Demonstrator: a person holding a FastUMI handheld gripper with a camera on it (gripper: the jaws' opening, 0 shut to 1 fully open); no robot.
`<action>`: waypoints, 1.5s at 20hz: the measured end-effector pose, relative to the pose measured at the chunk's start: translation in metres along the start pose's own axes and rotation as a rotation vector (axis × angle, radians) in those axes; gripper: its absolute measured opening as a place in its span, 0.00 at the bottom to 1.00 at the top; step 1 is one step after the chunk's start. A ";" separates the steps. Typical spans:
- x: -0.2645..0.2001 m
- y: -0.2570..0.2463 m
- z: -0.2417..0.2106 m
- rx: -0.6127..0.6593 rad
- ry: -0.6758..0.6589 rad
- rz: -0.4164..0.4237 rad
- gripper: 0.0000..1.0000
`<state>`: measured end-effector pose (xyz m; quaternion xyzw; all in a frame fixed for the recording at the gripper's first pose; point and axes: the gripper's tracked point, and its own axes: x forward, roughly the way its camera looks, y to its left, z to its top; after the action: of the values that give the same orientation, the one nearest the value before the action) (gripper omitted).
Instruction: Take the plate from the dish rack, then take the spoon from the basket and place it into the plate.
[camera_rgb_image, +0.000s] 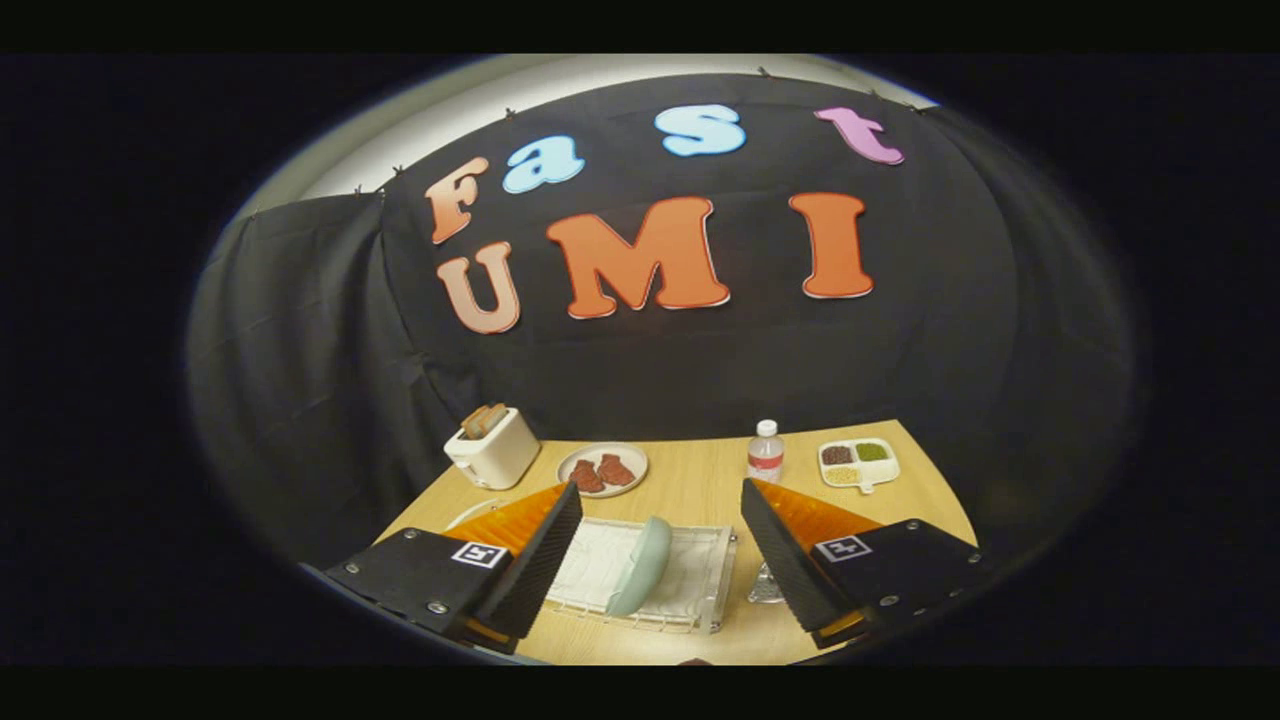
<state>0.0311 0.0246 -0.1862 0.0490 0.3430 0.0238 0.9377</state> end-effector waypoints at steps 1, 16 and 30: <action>0.008 0.002 -0.008 0.005 0.045 0.005 0.96; 0.086 0.011 -0.123 0.044 0.574 -0.008 0.86; 0.093 0.052 -0.180 -0.051 0.763 -0.017 0.61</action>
<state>-0.0150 0.0969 -0.3767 0.0104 0.6672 0.0409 0.7437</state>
